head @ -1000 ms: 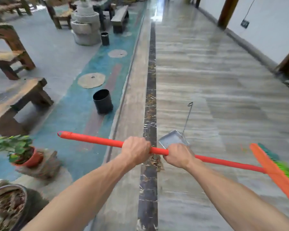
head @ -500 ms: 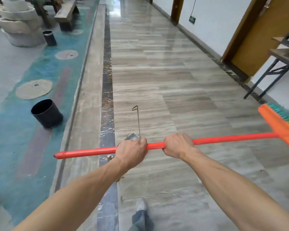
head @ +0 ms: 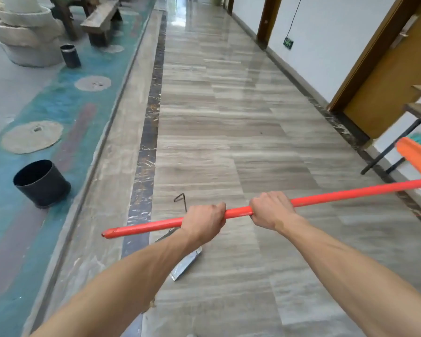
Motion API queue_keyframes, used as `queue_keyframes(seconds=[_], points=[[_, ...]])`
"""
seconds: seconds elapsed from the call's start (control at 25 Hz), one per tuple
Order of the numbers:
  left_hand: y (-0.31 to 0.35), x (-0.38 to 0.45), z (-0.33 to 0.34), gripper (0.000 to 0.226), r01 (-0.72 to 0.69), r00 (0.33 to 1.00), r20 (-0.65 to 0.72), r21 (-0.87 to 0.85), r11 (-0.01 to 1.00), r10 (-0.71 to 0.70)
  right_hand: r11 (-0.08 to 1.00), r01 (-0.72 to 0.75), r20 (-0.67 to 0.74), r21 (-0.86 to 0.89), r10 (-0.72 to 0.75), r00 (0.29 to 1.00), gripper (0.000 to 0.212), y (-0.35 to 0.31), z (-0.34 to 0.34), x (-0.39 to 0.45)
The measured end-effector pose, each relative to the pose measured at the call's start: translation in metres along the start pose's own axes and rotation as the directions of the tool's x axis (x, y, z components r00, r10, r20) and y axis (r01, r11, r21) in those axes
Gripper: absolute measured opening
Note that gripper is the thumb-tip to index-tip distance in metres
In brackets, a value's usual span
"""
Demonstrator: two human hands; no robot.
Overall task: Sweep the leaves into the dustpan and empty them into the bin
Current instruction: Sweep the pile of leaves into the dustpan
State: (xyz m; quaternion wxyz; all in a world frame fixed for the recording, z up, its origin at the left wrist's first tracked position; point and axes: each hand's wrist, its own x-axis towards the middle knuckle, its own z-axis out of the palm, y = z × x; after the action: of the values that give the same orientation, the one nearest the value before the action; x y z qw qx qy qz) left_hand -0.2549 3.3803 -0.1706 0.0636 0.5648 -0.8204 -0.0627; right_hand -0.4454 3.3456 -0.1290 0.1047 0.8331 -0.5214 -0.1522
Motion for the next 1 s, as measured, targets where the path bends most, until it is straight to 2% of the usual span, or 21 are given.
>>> queue_keyframes(seconds=[0.12, 0.32, 0.56, 0.68, 0.8, 1.0], points=[[-0.007, 0.058, 0.003, 0.019, 0.098, 0.995, -0.027, -0.056, 0.994, -0.100, 0.999, 0.037, -0.005, -0.030, -0.037, 0.999, 0.028, 0.040, 0.001, 0.062], [-0.027, 0.151, 0.021, 0.017, 0.247, 0.968, -0.038, -0.029, 0.968, -0.248, 0.990, 0.142, -0.027, 0.020, -0.142, 0.990, 0.026, 0.090, 0.029, 0.170], [-0.045, 0.254, 0.024, 0.014, 0.484, 0.875, -0.008, 0.049, 0.873, -0.485, 0.915, 0.400, -0.037, 0.054, -0.399, 0.916, 0.028, 0.142, 0.049, 0.305], [-0.068, 0.262, 0.021, 0.015, 0.652, 0.756, 0.002, 0.071, 0.754, -0.654, 0.825, 0.562, -0.048, 0.054, -0.560, 0.827, 0.026, 0.122, 0.041, 0.356], [-0.097, 0.243, 0.017, 0.015, 0.769, 0.635, 0.008, 0.087, 0.633, -0.773, 0.730, 0.680, -0.065, 0.066, -0.677, 0.733, 0.025, 0.074, 0.029, 0.392], [-0.134, 0.176, 0.018, 0.014, 0.935, 0.352, 0.016, 0.038, 0.353, -0.936, 0.506, 0.863, -0.086, 0.007, -0.859, 0.504, 0.026, -0.037, 0.005, 0.417]])
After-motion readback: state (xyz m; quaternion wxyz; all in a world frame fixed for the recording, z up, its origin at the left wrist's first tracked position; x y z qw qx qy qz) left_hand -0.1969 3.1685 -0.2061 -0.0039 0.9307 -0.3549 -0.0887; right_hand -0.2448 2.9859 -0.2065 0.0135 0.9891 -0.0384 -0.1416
